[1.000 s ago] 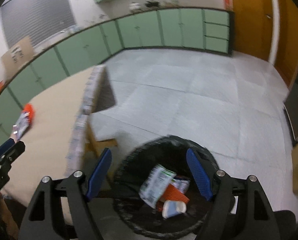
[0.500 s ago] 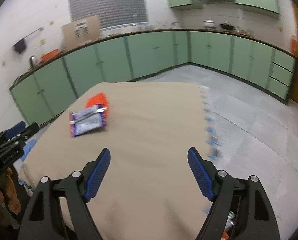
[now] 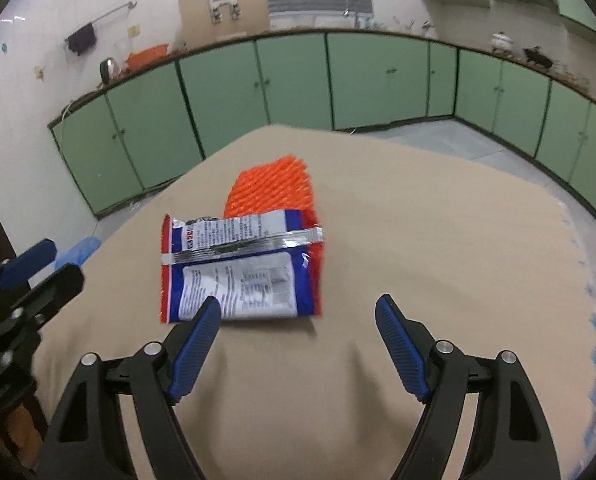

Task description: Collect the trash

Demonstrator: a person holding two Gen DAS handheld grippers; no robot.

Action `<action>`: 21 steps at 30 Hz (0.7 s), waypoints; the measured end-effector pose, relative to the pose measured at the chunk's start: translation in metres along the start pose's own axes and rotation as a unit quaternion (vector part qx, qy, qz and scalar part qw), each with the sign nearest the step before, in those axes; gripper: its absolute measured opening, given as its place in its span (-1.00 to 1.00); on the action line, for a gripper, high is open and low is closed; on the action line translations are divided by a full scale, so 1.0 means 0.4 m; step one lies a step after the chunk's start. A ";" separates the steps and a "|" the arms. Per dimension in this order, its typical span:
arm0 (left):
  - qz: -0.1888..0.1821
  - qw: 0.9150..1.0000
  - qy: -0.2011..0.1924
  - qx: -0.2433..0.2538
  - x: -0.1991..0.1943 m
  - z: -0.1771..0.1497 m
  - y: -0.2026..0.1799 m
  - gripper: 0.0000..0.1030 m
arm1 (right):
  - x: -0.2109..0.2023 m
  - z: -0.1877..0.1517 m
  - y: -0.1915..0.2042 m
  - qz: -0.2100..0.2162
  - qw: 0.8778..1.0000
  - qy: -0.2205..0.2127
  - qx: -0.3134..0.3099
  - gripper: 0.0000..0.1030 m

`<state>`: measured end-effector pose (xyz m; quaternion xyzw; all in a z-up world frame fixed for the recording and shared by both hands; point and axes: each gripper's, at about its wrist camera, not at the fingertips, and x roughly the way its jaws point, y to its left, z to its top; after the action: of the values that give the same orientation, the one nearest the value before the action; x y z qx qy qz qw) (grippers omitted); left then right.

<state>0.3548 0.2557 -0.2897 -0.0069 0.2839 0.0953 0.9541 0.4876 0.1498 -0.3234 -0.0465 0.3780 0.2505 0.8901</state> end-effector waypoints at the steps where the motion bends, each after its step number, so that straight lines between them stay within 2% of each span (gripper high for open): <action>1: 0.000 1.000 0.000 -0.001 0.009 0.002 0.007 0.15 | 0.024 0.009 -0.002 0.001 1.000 0.008 0.001 0.53; 6: 0.001 1.000 0.002 0.000 0.034 0.004 0.027 0.15 | 0.079 0.031 -0.010 0.020 0.999 0.031 0.010 0.57; 7: 0.001 1.000 0.002 -0.001 0.037 0.004 0.030 0.15 | 0.082 0.033 -0.010 0.021 0.999 0.031 0.008 0.23; 8: 0.001 1.000 0.003 -0.003 0.040 0.005 0.032 0.15 | 0.088 0.035 -0.011 0.029 0.999 0.039 0.005 -0.32; 10: -0.003 1.000 0.007 -0.007 0.049 0.008 0.035 0.10 | 0.088 0.039 -0.011 0.032 0.999 0.036 0.003 -0.77; 11: -0.004 1.000 0.008 -0.007 0.051 0.010 0.032 0.05 | 0.082 0.038 -0.010 0.032 0.999 0.033 0.001 -0.85; 21: -0.013 1.000 0.005 -0.007 0.051 0.024 -0.003 0.03 | -0.016 0.044 -0.031 0.045 0.999 -0.013 0.008 -0.92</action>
<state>0.3770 0.2590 -0.2930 -0.0179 0.2879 0.0844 0.9538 0.5014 0.1411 -0.3079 -0.0193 0.3700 0.2884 0.8829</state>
